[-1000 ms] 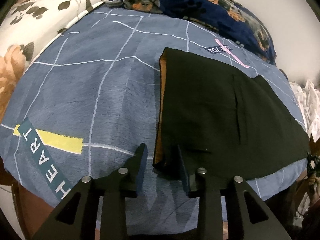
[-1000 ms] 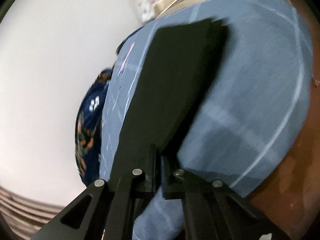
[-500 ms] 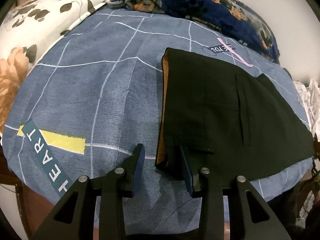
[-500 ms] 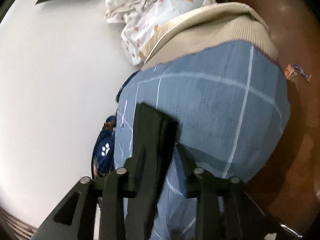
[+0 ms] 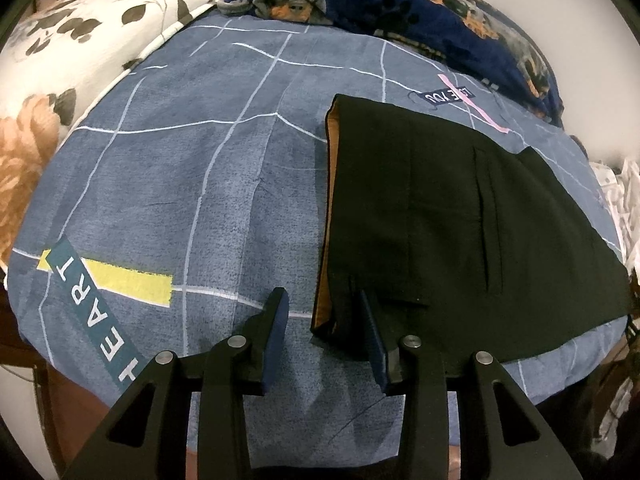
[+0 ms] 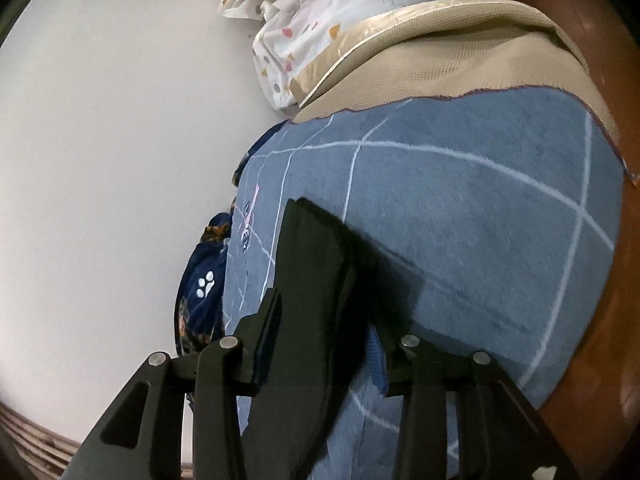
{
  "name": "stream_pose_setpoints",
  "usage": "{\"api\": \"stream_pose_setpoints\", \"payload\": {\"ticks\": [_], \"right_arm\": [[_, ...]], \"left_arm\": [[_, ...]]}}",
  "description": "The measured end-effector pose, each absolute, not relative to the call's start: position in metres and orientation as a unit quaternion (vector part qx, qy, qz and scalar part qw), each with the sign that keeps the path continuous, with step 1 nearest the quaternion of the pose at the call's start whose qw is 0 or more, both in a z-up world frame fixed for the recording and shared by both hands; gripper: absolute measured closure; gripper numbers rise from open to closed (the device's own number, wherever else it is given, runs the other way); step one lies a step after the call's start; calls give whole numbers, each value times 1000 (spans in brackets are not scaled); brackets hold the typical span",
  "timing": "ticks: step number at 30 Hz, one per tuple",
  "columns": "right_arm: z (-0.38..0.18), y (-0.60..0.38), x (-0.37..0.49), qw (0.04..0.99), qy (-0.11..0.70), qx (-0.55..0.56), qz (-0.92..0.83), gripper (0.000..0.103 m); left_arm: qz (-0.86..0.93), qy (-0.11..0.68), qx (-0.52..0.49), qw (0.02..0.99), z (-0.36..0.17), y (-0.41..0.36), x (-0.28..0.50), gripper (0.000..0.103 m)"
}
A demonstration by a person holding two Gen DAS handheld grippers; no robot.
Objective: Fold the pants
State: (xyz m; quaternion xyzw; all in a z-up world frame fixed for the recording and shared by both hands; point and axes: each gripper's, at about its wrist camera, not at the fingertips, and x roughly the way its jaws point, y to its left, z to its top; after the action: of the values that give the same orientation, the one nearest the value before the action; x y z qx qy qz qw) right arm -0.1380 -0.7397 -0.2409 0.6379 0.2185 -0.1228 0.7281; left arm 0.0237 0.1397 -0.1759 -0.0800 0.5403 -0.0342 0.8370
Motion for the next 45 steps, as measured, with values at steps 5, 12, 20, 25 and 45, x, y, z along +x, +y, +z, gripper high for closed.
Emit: {"api": "stream_pose_setpoints", "payload": {"ticks": [5, 12, 20, 25, 45], "right_arm": [[-216, -729, -125, 761, 274, 570, -145, 89], [-143, -650, -89, 833, 283, 471, -67, 89], [-128, -536, -43, 842, 337, 420, 36, 89], [-158, -481, -26, 824, 398, 398, 69, 89], [-184, -421, -22, 828, 464, 304, 87, 84]], "left_arm": [[-31, 539, -86, 837, -177, 142, 22, 58], [-32, 539, -90, 837, -178, 142, 22, 58], [-33, 535, -95, 839, -178, 144, 21, 57], [-36, 534, -102, 838, -178, 146, 20, 57], [-39, 532, -108, 839, -179, 148, 20, 55]]}}
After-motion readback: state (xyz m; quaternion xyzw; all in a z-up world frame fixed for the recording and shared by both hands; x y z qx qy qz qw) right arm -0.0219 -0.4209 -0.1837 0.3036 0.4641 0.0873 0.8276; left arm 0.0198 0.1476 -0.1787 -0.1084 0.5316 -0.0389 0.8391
